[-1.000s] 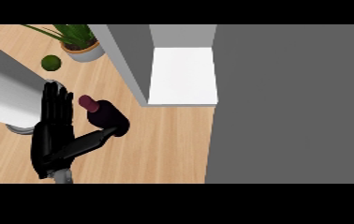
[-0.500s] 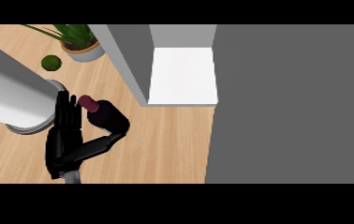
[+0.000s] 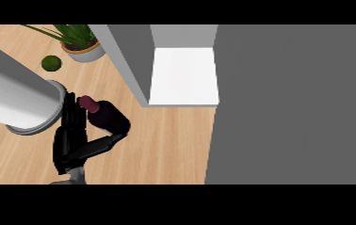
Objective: Pick up the wine, place it into the cabinet and close the cabinet
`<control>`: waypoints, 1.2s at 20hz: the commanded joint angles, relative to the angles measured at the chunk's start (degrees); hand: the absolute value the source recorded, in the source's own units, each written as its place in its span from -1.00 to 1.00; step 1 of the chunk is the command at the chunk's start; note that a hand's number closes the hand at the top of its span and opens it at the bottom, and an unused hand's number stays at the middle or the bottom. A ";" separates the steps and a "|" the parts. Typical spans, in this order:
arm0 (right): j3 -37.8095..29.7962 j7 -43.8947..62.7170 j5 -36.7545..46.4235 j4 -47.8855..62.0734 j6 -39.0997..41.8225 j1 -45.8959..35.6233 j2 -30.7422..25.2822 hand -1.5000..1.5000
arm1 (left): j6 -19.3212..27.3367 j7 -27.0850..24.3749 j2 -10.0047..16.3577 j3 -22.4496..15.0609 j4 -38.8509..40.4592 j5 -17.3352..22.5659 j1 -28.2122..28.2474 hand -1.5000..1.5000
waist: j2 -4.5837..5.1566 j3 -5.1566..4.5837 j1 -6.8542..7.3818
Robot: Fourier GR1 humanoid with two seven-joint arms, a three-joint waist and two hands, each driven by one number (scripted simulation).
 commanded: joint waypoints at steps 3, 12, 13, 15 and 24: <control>-2.10 -4.23 -5.50 -5.92 2.94 6.95 0.61 -1.00 | -2.18 -5.23 0.40 2.19 7.35 0.35 -2.12 -1.00 | 0.04 0.03 -0.10; -0.31 0.96 -3.49 -6.32 1.43 3.25 1.43 -1.00 | -0.51 -10.81 -1.26 0.00 16.03 2.06 -5.62 -1.00 | 0.04 -0.02 -0.13; 2.78 3.53 -1.78 -9.80 0.27 3.35 2.13 -1.00 | -1.24 -10.37 -1.28 1.06 17.28 1.88 -6.98 -1.00 | -0.01 -0.04 -0.33; -6.63 -4.66 -9.82 -6.91 5.82 8.22 -0.58 -1.00 | -4.88 -9.84 0.41 2.91 13.36 2.54 -1.97 -1.00 | -0.02 0.06 -0.05; -3.31 1.68 -6.37 -7.68 3.68 3.86 0.21 -1.00 | -3.61 -13.56 -1.30 0.27 20.37 3.09 -5.49 -1.00 | -0.02 0.01 -0.01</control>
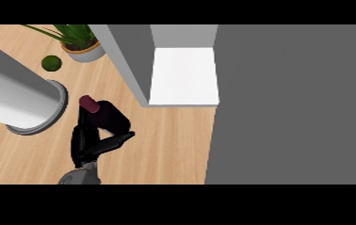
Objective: Pick up the wine, place it into the cabinet and close the cabinet
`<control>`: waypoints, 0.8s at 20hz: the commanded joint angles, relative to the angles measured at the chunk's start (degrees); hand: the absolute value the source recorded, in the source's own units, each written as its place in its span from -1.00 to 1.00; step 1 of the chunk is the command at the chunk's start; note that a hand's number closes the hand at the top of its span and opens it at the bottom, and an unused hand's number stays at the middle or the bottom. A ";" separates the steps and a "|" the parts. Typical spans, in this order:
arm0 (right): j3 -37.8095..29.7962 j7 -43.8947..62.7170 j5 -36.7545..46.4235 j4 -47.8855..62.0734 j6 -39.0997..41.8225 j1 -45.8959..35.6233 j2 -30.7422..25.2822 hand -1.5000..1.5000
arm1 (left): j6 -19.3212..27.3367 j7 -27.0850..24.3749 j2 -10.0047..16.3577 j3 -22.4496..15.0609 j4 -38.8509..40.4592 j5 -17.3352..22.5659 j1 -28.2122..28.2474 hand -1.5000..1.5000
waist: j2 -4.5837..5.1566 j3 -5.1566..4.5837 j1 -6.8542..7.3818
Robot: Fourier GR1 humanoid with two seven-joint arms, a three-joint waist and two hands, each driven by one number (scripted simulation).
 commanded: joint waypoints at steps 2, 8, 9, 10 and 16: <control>2.52 5.06 -1.82 -7.66 -1.23 0.53 0.82 -1.00 | -2.23 -5.18 0.43 3.88 11.49 1.69 -7.12 -1.00 | 0.08 -0.04 -0.32; 1.20 2.67 -2.40 -6.66 -1.01 1.22 0.93 -1.00 | -8.52 -7.88 2.31 4.88 13.27 4.89 -6.45 -1.00 | 0.04 -0.01 -0.12; -1.18 7.60 -5.02 -7.92 -2.46 -2.85 -0.31 -1.00 | -5.92 -9.70 -0.92 2.67 13.33 3.83 -6.62 1.00 | 0.02 -0.03 -0.18; -4.16 4.06 -7.22 -4.04 -0.49 -2.26 -1.05 -1.00 | -8.25 -6.35 0.67 3.01 12.95 4.41 -8.11 1.00 | 0.05 0.01 -0.06; -0.28 6.03 -2.98 -7.92 -1.97 -0.74 0.51 -1.00 | -7.31 -4.80 0.57 -0.30 10.97 1.28 -8.65 1.00 | -0.09 0.01 0.07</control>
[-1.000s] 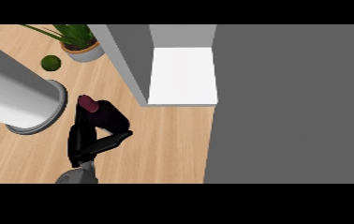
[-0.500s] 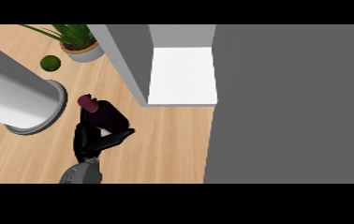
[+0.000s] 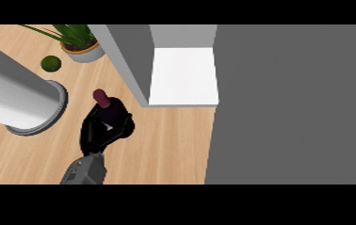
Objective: Pick up the wine, place it into the cabinet and close the cabinet
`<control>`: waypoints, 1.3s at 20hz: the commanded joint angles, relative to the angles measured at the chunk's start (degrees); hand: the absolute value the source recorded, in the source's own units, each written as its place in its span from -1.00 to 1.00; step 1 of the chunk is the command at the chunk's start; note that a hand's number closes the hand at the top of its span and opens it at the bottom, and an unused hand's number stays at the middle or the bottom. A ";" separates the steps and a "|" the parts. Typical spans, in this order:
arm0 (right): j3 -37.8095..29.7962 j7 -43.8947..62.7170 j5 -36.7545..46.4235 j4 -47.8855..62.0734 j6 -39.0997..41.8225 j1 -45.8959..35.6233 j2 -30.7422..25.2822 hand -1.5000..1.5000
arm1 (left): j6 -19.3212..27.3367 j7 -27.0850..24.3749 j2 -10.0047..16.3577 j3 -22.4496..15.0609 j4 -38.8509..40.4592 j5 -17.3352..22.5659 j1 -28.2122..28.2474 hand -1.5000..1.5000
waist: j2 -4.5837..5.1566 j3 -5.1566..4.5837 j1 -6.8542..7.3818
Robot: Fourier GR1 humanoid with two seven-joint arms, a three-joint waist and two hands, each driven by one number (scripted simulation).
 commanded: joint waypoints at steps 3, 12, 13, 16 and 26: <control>-0.48 5.39 -3.25 -7.55 -1.26 0.32 -0.33 -1.00 | 0.37 -5.57 1.19 -2.69 6.23 -5.90 -1.69 1.00 | 0.10 -0.09 -0.37; -2.79 -1.93 -5.36 -4.71 2.32 4.48 -0.58 -1.00 | -11.87 -4.93 9.40 -4.28 -4.58 -4.35 7.09 1.00 | -0.15 0.02 0.53; 0.47 1.81 -0.89 -4.93 -0.71 0.79 0.68 -1.00 | -13.17 -3.55 10.11 -4.99 -7.92 -4.07 8.75 1.00 | -0.20 -0.03 0.89; 0.15 1.31 -2.67 -4.67 0.25 1.65 0.53 -1.00 | -10.26 -7.74 9.68 -4.21 -9.45 -5.90 8.34 1.00 | -0.04 -0.04 0.48; -1.04 3.49 -3.63 -4.00 -0.90 -2.11 0.34 -1.00 | -10.48 4.52 8.60 -6.74 -33.49 -1.27 14.93 1.00 | -0.09 -0.02 0.73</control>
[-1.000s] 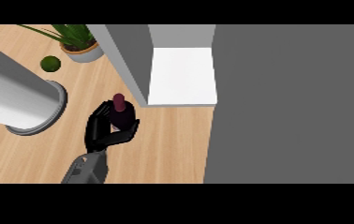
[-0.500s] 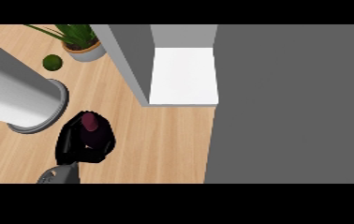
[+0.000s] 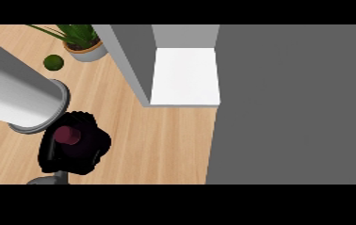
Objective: Pick up the wine, place it into the cabinet and close the cabinet
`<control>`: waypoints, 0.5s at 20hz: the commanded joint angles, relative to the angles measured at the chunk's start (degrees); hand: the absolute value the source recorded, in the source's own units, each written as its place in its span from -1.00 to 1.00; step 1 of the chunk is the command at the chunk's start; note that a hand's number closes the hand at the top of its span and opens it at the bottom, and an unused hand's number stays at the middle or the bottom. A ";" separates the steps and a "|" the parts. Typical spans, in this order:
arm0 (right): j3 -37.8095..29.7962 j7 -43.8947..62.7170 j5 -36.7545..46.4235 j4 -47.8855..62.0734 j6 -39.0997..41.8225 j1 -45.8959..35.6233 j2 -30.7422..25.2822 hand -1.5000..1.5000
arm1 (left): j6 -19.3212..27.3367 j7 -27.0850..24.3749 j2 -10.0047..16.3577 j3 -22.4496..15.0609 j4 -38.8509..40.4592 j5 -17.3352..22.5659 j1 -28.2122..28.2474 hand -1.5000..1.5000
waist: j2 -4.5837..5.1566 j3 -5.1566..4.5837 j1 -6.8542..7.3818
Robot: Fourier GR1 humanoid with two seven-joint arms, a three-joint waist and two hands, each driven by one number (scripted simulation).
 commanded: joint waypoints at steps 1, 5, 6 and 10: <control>0.48 2.28 -1.42 -2.87 -0.70 -0.99 0.15 -1.00 | -0.36 7.82 -0.56 -0.79 -10.65 3.21 1.28 1.00 | 0.08 -0.02 0.03; -0.62 1.49 -3.28 -6.31 0.59 3.26 -0.25 -1.00 | 2.41 15.83 -1.99 -4.91 -20.82 2.37 4.67 1.00 | 0.04 0.01 -0.21; -0.43 2.56 -3.38 -4.81 0.17 0.65 -0.38 -1.00 | 3.26 19.28 -1.54 -4.46 -24.40 3.83 2.46 1.00 | 0.01 0.01 -0.12; -1.24 1.11 -4.79 -7.64 1.33 5.39 0.11 -1.00 | 6.29 24.66 -2.27 -6.15 -26.48 1.13 0.76 1.00 | 0.06 0.00 -0.46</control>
